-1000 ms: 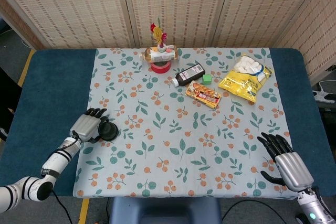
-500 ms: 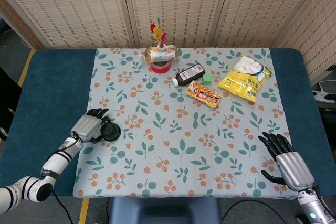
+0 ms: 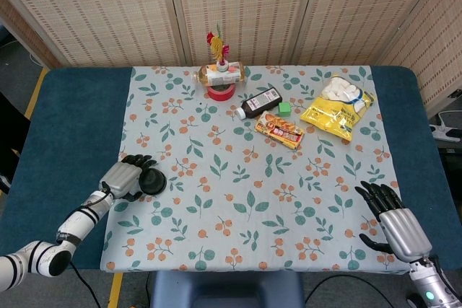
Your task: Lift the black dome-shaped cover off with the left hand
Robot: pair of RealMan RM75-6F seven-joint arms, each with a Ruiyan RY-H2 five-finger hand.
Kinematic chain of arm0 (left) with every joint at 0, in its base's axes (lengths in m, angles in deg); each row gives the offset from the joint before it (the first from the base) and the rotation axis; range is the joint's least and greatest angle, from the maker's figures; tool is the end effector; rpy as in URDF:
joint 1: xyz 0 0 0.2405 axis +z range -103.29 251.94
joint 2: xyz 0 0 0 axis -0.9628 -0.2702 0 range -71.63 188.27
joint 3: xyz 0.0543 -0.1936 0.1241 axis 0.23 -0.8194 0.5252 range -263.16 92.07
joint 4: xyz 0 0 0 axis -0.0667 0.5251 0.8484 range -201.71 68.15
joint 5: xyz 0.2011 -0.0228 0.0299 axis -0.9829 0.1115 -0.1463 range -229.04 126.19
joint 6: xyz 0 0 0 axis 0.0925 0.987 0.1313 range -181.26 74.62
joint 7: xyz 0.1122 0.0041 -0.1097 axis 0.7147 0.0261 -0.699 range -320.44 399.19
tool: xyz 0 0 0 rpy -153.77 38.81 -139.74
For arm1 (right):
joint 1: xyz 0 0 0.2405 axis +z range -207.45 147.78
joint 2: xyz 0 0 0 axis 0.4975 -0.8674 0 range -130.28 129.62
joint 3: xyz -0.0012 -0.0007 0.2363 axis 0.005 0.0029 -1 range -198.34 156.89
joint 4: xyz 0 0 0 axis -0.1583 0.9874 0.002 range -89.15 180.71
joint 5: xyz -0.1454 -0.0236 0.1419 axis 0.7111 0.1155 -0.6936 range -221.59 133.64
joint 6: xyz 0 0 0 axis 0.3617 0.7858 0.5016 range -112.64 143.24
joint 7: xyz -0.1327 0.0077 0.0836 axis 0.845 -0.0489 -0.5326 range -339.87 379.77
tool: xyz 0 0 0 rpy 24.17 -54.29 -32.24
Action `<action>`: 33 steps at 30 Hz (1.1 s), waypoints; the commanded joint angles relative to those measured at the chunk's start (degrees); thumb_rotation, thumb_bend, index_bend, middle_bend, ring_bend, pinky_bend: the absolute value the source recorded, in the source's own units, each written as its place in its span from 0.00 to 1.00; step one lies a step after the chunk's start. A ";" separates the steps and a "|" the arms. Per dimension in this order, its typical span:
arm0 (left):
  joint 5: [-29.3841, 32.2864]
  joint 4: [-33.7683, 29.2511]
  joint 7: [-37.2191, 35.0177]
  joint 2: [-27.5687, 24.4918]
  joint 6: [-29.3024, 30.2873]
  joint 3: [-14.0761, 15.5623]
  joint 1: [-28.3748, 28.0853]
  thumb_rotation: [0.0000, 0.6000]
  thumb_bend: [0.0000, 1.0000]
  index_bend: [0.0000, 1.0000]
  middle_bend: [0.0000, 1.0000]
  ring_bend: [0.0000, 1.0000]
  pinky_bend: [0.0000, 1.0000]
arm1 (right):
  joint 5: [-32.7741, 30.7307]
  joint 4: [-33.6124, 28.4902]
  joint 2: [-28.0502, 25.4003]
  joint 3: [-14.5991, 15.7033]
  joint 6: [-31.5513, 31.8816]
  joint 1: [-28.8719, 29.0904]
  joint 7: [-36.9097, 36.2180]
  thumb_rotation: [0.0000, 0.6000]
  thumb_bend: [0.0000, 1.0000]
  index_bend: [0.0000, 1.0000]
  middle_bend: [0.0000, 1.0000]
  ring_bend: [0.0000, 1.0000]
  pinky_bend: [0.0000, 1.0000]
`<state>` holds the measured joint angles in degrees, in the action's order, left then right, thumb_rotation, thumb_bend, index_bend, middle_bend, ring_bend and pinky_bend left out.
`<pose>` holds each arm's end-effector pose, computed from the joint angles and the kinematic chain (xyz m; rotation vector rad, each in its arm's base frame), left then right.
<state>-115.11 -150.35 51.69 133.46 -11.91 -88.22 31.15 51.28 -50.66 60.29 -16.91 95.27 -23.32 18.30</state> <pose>-0.2087 0.3434 0.0220 -1.9916 -1.0037 -0.5741 -0.2705 -0.1702 0.1289 1.6413 -1.0018 0.8929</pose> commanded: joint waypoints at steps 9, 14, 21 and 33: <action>-0.80 2.82 0.36 2.66 1.60 0.03 0.15 1.00 0.34 0.37 0.00 0.00 0.11 | -0.25 -0.10 -0.12 -0.12 0.15 -0.07 0.00 1.00 0.12 0.00 0.00 0.00 0.00; -2.61 2.77 -0.98 2.84 3.33 -0.33 0.71 1.00 0.34 0.48 0.00 0.00 0.11 | -0.38 -0.05 -0.04 -0.11 -0.35 0.14 0.13 1.00 0.12 0.00 0.00 0.00 0.00; -5.09 2.46 -4.67 2.34 4.57 -0.79 1.49 1.00 0.35 0.52 0.00 0.00 0.12 | -0.54 -0.18 -0.14 -0.13 -0.32 0.08 0.12 1.00 0.12 0.00 0.00 0.00 0.00; -9.57 -0.22 -11.55 -2.37 7.61 -2.22 2.78 1.00 0.34 0.55 0.00 0.00 0.15 | -0.65 -0.30 -0.12 -0.14 -0.63 0.23 0.26 1.00 0.12 0.00 0.00 0.00 0.00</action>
<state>-124.42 -150.26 40.23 131.83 -4.92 -90.10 33.62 50.63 -50.95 60.17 -17.06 94.64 -23.08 18.55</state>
